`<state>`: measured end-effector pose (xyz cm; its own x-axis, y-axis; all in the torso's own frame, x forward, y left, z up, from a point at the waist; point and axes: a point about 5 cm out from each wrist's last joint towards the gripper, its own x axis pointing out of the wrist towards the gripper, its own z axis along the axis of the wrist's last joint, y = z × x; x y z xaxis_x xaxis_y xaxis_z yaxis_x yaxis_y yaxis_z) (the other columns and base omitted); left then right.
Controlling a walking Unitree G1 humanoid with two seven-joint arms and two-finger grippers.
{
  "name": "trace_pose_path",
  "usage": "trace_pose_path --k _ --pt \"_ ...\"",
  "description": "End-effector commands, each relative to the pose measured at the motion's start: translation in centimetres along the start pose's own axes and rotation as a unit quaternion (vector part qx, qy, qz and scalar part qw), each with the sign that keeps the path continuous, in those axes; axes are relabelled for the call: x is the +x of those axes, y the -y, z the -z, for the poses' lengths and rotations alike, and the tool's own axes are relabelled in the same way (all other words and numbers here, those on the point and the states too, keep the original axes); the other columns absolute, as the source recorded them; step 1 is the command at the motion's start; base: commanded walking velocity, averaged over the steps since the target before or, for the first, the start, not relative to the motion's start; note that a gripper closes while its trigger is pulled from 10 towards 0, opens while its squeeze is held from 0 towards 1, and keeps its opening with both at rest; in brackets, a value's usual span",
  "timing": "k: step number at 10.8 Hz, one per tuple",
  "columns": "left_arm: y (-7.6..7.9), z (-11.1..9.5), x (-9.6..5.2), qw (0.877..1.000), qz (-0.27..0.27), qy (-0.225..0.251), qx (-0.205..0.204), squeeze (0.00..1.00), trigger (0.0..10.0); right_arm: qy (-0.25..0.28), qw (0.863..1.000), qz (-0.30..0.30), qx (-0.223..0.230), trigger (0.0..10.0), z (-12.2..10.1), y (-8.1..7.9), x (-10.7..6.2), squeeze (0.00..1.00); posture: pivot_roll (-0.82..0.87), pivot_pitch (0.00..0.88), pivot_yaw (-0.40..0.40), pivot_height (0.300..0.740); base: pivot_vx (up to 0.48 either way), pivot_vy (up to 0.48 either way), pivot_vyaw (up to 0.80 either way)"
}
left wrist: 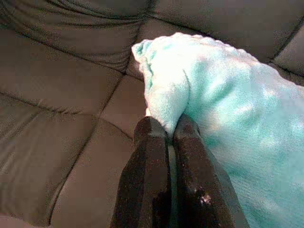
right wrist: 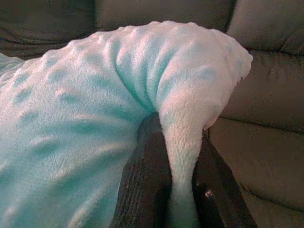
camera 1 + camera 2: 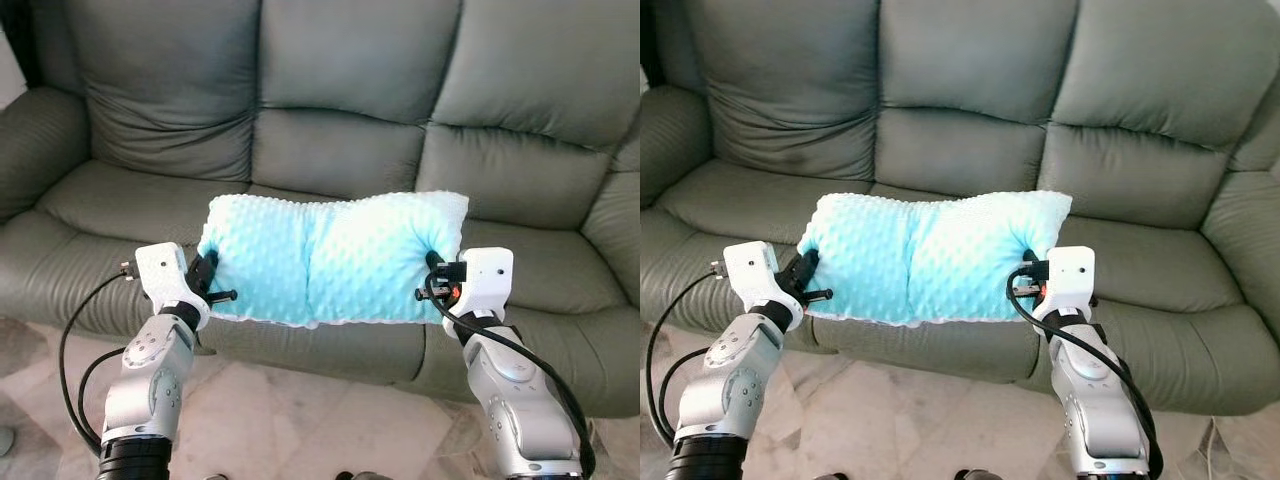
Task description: Move the pillow to the sofa
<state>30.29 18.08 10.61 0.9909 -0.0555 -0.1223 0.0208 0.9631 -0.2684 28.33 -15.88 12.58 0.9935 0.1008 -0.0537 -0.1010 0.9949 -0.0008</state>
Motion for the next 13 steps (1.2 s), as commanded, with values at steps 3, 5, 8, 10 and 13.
trace_pose_path --k 3,5,8,10,13 --pt "0.4 -1.2 0.6 0.999 0.026 0.015 0.022 0.0 10.0 0.016 0.999 0.031 0.018 10.0 -0.1 0.3 -0.2 0.0 -0.11 0.094 -0.037 0.74 0.0 0.0 0.0" --pt "0.5 -1.5 1.0 0.999 0.038 0.011 0.032 0.0 10.0 0.017 0.999 0.043 0.021 10.0 0.1 0.5 -0.3 0.0 -0.12 0.092 -0.013 0.74 0.0 0.0 -0.66" --pt "0.5 -1.8 1.5 0.998 0.049 0.011 0.045 0.0 10.0 0.019 0.998 0.048 0.022 10.0 0.2 0.3 -0.6 0.0 -0.13 0.097 -0.001 0.74 0.0 0.0 0.0" --pt "0.5 -1.9 1.3 0.997 0.055 0.019 0.041 0.0 10.0 0.018 0.998 0.048 0.021 10.0 0.3 0.3 -0.7 0.0 -0.13 0.101 -0.004 0.74 0.122 0.0 0.0" --pt "0.9 -1.7 1.4 0.997 0.069 0.014 0.042 0.0 10.0 0.019 0.998 0.05 0.019 10.0 0.3 0.4 -0.8 0.0 -0.14 0.108 -0.001 0.74 0.31 0.0 0.0"
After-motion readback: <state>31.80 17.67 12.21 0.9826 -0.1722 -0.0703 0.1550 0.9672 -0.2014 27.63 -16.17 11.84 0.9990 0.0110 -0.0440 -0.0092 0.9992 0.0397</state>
